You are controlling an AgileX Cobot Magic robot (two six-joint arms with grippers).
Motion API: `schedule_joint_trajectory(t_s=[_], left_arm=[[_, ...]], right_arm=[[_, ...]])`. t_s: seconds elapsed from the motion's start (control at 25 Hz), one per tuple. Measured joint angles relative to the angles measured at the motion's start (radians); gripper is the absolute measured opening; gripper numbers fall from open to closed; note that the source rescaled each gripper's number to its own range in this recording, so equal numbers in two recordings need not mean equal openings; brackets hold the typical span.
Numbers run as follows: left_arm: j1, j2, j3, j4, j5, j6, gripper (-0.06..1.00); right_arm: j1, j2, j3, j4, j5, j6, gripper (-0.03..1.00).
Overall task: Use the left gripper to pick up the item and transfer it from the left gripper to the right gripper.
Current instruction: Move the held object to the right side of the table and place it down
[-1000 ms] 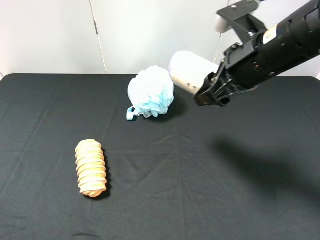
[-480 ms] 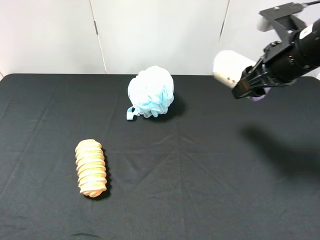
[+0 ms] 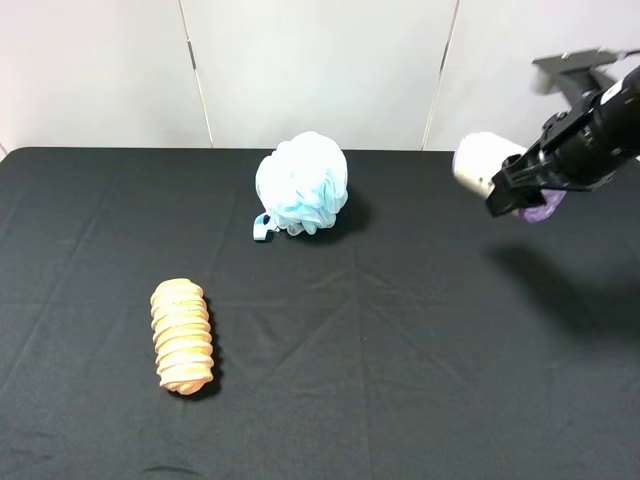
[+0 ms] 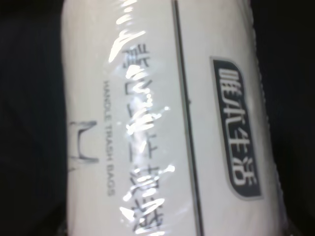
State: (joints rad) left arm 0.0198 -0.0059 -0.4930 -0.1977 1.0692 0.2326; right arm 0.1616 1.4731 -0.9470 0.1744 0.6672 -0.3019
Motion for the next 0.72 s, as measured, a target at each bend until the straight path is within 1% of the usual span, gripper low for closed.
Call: schedule_joint_trajectory(t_s=[0.36, 0.72], left_arm=[[0.0, 0.0, 0.0, 0.001, 0.0, 0.0, 1.0], [0.0, 0.0, 0.0, 0.001, 0.0, 0.0, 1.0]], right_arm=[[0.0, 0.148, 0.0, 0.012, -0.003, 0.001, 0.0], [0.0, 0.243, 0.0, 0.014, -0.008, 0.003, 0.0]])
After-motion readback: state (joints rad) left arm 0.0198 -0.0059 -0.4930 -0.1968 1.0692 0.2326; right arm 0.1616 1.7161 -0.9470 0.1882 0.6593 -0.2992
